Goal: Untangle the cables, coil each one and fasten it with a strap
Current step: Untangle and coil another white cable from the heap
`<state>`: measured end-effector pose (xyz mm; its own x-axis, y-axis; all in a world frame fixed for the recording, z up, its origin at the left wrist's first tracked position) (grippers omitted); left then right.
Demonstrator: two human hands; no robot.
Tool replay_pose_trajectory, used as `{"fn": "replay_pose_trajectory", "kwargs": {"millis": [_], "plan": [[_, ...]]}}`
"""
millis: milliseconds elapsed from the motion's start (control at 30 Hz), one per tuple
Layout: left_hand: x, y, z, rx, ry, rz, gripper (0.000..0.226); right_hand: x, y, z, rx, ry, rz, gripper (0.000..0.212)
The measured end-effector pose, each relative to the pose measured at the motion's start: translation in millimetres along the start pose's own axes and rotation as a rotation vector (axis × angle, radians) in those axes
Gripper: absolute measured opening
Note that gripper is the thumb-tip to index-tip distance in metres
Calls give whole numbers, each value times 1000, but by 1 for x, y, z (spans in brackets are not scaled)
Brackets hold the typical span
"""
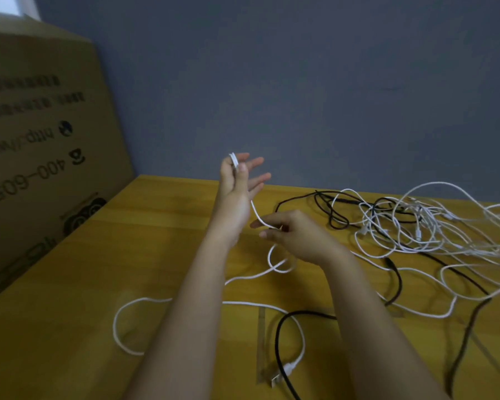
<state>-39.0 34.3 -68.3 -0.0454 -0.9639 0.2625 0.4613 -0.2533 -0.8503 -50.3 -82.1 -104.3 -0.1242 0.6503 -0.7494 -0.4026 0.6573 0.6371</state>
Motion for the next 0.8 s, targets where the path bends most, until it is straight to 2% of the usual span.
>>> {"fn": "replay_pose_trajectory", "kwargs": {"millis": [133,267,300,367,433,500,600,733,800], "plan": [[8,14,-4,33,133,342,13,-15,9,-1,-113,-91,-74,17],[10,14,-7,73,194,678,17,-44,9,-11,-109,-458,-284,6],[11,12,-8,73,213,737,20,-51,11,-16,-101,-561,-346,10],[13,11,-10,54,246,819,24,-60,9,-21,16,-661,-422,29],[16,11,-11,36,268,852,27,-64,0,-23,221,-628,-460,42],[20,12,-12,15,295,853,26,-65,-7,-25,343,-592,-439,48],[21,15,-10,-21,316,832,20,-64,-15,-25,375,-539,-194,43],[16,11,-6,64,241,845,26,-51,-19,-22,341,-392,483,28],[15,9,-5,75,194,819,27,-49,-17,-20,302,-353,643,20]]}}
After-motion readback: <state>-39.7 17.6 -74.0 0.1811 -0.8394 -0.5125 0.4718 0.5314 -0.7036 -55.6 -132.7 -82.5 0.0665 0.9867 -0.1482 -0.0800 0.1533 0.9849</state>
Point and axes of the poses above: each hand's wrist, its own z-axis towards the middle knuckle, its own x-axis out of the palm, y = z × x, the point moved 6 cm from there along z, towards the middle knuckle, and after that the axes turned 3 degrees about -z, right-handed, at the moved point
